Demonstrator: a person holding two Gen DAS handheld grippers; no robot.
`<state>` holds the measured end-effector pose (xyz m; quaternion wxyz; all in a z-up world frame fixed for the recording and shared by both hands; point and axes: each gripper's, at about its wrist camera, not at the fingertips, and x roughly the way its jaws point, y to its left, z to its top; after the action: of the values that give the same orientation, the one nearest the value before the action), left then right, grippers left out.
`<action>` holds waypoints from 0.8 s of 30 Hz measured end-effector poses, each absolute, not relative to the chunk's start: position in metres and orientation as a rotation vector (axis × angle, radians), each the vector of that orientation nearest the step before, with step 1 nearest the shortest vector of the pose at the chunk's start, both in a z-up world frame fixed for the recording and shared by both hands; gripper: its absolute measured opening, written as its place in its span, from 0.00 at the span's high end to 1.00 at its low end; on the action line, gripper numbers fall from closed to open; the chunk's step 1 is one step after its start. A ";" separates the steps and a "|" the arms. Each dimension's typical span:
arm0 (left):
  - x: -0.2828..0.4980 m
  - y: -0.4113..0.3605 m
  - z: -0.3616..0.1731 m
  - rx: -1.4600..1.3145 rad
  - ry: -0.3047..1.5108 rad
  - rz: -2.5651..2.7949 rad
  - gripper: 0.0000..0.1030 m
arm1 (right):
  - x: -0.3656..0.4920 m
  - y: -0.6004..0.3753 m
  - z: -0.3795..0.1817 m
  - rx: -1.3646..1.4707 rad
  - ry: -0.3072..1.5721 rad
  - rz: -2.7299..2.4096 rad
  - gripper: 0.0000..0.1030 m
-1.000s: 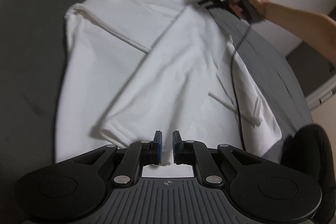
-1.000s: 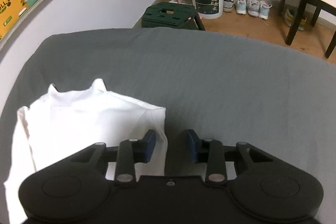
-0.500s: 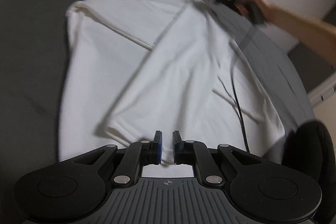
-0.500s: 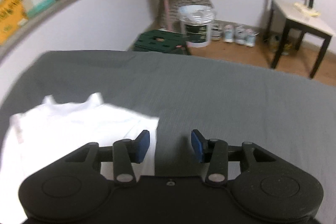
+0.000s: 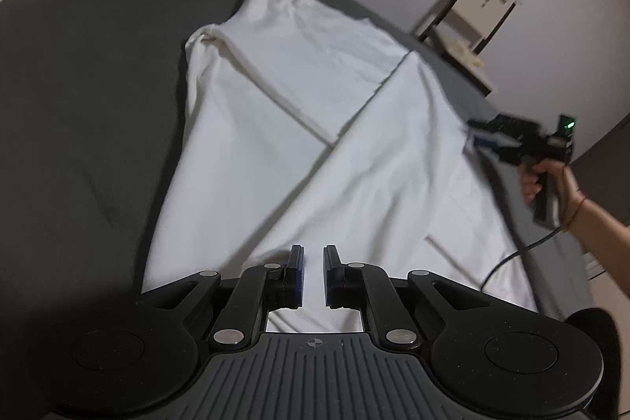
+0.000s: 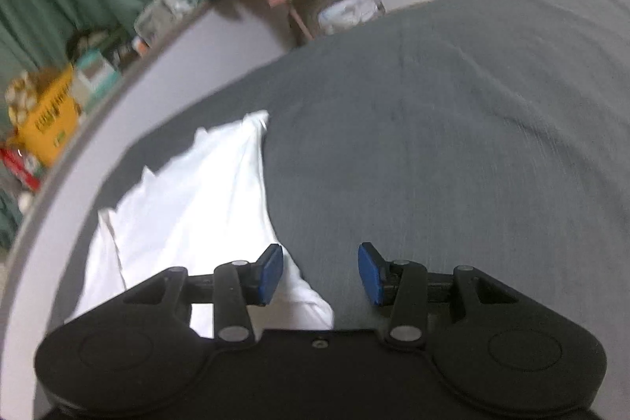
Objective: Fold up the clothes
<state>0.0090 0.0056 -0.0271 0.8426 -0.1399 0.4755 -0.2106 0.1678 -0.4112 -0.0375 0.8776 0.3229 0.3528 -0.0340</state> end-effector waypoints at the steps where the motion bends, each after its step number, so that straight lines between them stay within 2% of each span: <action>1: 0.010 0.003 -0.029 -0.282 1.018 -0.441 0.92 | 0.170 -0.411 -0.039 0.691 0.740 -0.051 0.63; 3: 0.009 -0.002 -0.034 -0.250 1.045 -0.444 0.92 | 0.175 -0.407 -0.041 0.695 0.758 -0.038 0.67; 4: 0.009 -0.004 -0.035 -0.232 1.055 -0.447 0.92 | 0.177 -0.403 -0.042 0.675 0.777 -0.031 0.77; 6: 0.007 -0.006 -0.037 -0.202 1.063 -0.450 0.92 | 0.177 -0.402 -0.042 0.668 0.786 -0.042 0.90; 9: 0.008 -0.005 -0.038 -0.212 1.068 -0.443 0.93 | 0.174 -0.406 -0.042 0.678 0.781 -0.074 0.94; 13: 0.009 0.000 -0.041 -0.250 1.076 -0.441 0.93 | 0.171 -0.408 -0.050 0.741 0.769 -0.093 0.93; 14: 0.010 0.000 -0.040 -0.251 1.079 -0.442 0.92 | 0.170 -0.408 -0.050 0.758 0.761 -0.094 0.91; 15: 0.011 -0.001 -0.039 -0.250 1.082 -0.442 0.92 | 0.169 -0.408 -0.050 0.785 0.751 -0.090 0.84; 16: 0.011 -0.001 -0.038 -0.250 1.082 -0.442 0.92 | 0.167 -0.409 -0.050 0.810 0.734 -0.089 0.71; 17: 0.011 0.000 -0.034 -0.253 1.071 -0.443 0.92 | 0.162 -0.409 -0.049 0.834 0.707 -0.093 0.64; 18: 0.010 0.002 -0.029 -0.263 1.046 -0.442 0.92 | 0.157 -0.410 -0.048 0.857 0.679 -0.098 0.53; 22: 0.010 0.017 -0.003 -0.363 0.909 -0.410 0.92 | 0.134 -0.397 -0.036 0.887 0.577 -0.106 0.48; 23: 0.012 0.023 0.005 -0.404 0.882 -0.388 0.92 | 0.125 -0.390 -0.033 0.895 0.543 -0.120 0.46; 24: 0.015 0.029 0.010 -0.445 0.864 -0.366 0.92 | 0.117 -0.383 -0.030 0.903 0.509 -0.133 0.38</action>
<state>0.0155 0.0285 0.0103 0.8681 -0.2126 0.4131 -0.1749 0.1168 -0.3835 -0.0297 0.8665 0.4314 0.2429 -0.0636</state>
